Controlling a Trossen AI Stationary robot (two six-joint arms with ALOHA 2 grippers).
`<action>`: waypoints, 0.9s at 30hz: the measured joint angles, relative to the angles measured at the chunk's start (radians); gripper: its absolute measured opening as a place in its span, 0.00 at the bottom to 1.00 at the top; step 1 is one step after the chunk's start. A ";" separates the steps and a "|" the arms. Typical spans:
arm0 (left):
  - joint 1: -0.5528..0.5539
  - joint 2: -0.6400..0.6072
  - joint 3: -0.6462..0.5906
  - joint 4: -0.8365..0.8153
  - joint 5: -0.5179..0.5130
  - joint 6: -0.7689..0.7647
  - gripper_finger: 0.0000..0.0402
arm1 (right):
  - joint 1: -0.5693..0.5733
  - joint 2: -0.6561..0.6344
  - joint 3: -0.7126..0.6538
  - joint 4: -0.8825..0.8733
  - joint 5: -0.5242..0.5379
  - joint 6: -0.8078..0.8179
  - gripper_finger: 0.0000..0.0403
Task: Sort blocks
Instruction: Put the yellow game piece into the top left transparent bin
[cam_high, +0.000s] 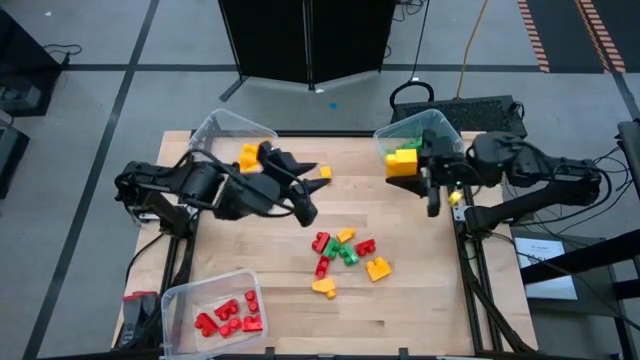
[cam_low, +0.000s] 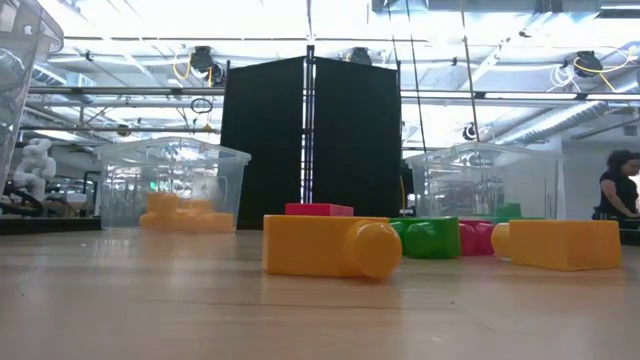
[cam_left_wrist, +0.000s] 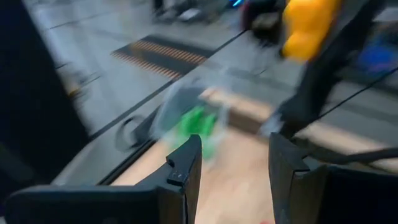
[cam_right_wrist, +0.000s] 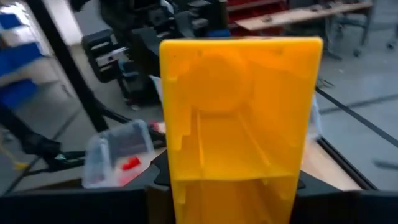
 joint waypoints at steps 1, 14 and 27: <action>0.010 0.005 0.001 0.062 0.035 0.036 0.27 | 0.005 -0.004 0.000 0.010 -0.011 -0.002 0.29; 0.087 0.069 0.000 0.465 0.217 0.351 0.27 | 0.105 -0.006 0.000 0.076 -0.005 -0.043 0.29; 0.151 0.106 0.000 0.567 0.460 0.357 0.34 | 0.113 -0.002 0.000 0.070 -0.001 -0.157 0.29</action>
